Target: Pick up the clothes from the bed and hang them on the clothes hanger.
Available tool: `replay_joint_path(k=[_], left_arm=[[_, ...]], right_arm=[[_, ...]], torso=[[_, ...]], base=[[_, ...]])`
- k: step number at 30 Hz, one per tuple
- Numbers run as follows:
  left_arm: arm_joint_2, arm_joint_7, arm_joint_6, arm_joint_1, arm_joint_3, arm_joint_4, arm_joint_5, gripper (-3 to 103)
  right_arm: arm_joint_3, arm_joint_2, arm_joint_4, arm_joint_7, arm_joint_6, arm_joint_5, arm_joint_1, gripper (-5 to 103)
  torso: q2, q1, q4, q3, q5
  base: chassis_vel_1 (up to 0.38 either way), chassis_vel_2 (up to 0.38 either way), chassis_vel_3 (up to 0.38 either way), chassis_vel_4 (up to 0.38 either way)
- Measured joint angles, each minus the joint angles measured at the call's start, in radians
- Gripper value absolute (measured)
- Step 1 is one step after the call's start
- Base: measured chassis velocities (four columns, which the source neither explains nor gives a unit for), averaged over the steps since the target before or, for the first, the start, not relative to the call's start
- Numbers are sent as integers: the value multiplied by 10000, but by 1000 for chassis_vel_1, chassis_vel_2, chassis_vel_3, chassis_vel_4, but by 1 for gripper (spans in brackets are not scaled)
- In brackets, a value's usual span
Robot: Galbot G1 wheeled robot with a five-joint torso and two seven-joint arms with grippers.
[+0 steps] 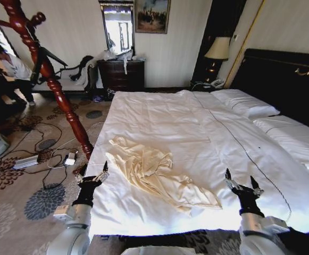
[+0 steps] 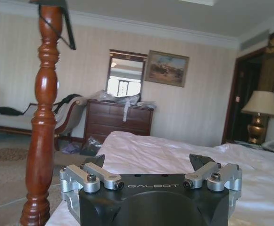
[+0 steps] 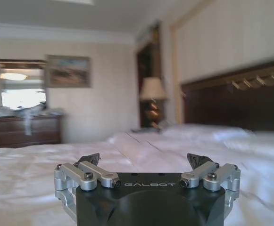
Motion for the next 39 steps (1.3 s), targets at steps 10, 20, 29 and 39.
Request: replay_joint_path(k=[10,20,29,39], left_arm=[[746,271,-382,590,-267,-228,360,100],[134,280,-642,951,-301,-511,776,100],[-200,276,-712,1197,-400,-851,805,100],[-82,-42,-979,1077,-1365,30,1164,100]], right_arm=[[-200,-679,-405,-862,705,-1709,397,100],[-604,-1948,-511,-331,316,-748,923,100],[-766,-2050,-514,-234,275,-670,971,100],[-1641,-3240,-843,576,-355,1245,1078,100]], torso=[[0,1,-2,0,1],[0,1,0,1,1],[-1,1,-1,0,2],[0,1,-1,0,3]], base=[[0,0,0,0],[0,0,0,0],[0,0,0,0],[0,0,0,0]])
